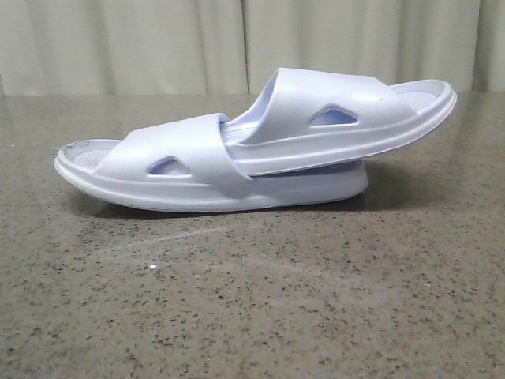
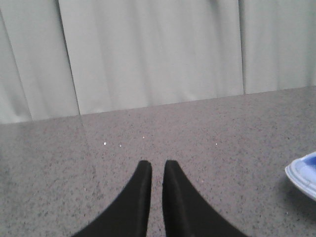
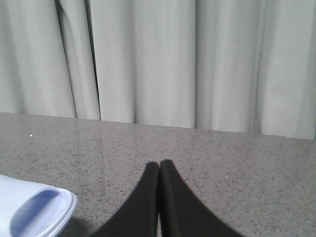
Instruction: Insert blue slippers together front up
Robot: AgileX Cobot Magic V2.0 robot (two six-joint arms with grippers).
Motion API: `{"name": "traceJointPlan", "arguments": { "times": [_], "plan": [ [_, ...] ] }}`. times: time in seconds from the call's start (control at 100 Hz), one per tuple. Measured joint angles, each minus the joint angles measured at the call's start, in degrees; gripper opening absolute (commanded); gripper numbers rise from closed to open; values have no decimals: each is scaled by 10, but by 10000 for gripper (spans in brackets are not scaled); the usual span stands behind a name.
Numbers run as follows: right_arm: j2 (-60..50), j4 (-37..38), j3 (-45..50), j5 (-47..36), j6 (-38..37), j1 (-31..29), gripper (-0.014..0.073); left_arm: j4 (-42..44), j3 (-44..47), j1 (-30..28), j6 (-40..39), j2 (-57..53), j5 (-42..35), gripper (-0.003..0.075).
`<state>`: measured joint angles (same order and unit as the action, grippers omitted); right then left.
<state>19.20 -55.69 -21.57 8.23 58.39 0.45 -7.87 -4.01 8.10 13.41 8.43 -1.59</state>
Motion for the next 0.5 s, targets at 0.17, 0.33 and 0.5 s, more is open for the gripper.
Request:
{"name": "traceJointPlan", "arguments": {
  "times": [0.17, 0.33, 0.5],
  "plan": [
    [0, 0, 0, 0, 0, 0, -107, 127, 41, -15, -149, -69, 12, 16],
    [0, 0, 0, 0, 0, 0, -107, 146, 41, -15, -170, -87, 24, 16],
    [0, 0, 0, 0, 0, 0, -107, 148, 41, -15, -173, -87, 48, 16]
  ]
}}
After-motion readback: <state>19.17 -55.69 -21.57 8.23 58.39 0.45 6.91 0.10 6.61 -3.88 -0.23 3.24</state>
